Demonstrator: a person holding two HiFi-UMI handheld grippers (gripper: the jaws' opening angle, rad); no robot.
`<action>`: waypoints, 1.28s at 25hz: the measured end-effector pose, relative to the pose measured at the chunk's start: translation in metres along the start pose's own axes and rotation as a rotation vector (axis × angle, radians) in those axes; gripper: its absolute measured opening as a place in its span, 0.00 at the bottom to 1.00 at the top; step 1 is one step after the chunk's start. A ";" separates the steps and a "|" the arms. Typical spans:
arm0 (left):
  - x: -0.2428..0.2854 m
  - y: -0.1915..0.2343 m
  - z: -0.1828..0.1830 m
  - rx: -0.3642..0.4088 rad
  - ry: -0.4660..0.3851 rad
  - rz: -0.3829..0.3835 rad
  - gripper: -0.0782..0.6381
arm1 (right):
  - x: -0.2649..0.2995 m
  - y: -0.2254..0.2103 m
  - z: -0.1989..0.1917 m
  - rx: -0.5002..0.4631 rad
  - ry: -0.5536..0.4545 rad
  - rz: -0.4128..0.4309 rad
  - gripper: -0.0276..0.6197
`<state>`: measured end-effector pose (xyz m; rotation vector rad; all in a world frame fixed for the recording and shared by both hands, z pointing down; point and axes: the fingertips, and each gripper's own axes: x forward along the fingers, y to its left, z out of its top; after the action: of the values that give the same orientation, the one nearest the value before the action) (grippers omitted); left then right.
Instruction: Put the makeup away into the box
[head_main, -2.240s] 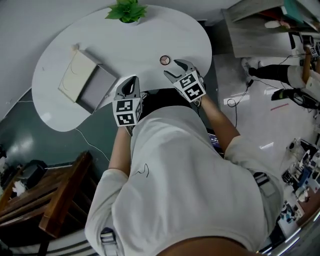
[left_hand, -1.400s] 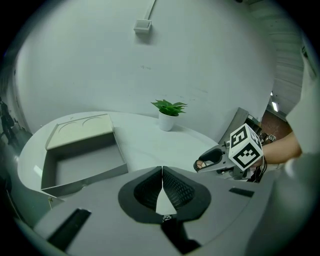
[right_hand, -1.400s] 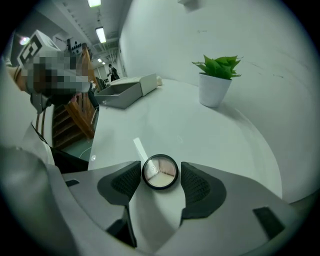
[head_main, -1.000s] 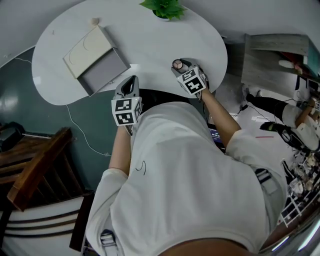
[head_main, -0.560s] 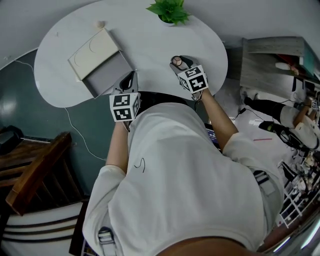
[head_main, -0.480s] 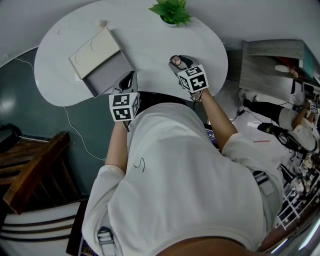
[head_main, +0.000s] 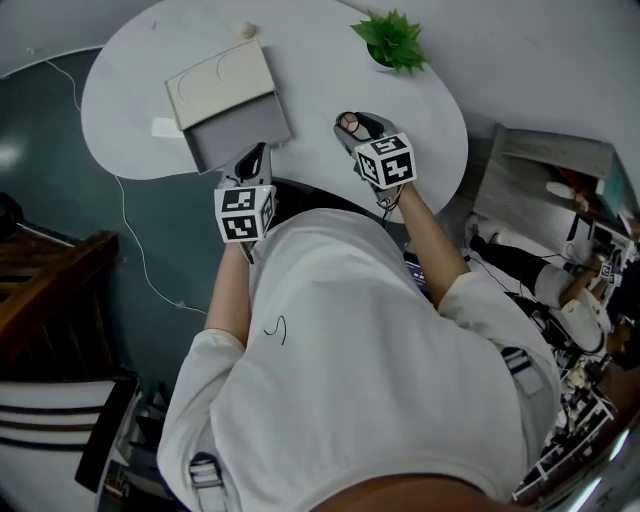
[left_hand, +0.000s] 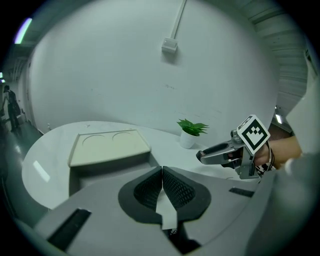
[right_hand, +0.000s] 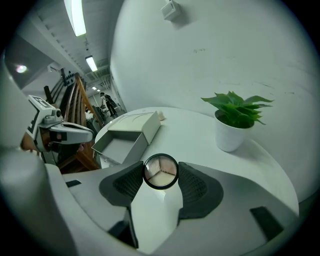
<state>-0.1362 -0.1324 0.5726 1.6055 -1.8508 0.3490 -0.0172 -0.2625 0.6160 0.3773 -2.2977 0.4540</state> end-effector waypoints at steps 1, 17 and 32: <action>-0.003 0.006 -0.002 -0.011 -0.003 0.014 0.14 | 0.004 0.005 0.004 -0.007 0.000 0.013 0.38; -0.059 0.091 -0.040 -0.190 -0.053 0.196 0.14 | 0.051 0.102 0.058 -0.168 0.019 0.192 0.38; -0.081 0.176 -0.052 -0.226 -0.059 0.178 0.14 | 0.106 0.199 0.084 -0.239 0.077 0.239 0.38</action>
<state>-0.2859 -0.0009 0.5982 1.3167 -2.0055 0.1632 -0.2205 -0.1349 0.5965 -0.0328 -2.2985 0.2989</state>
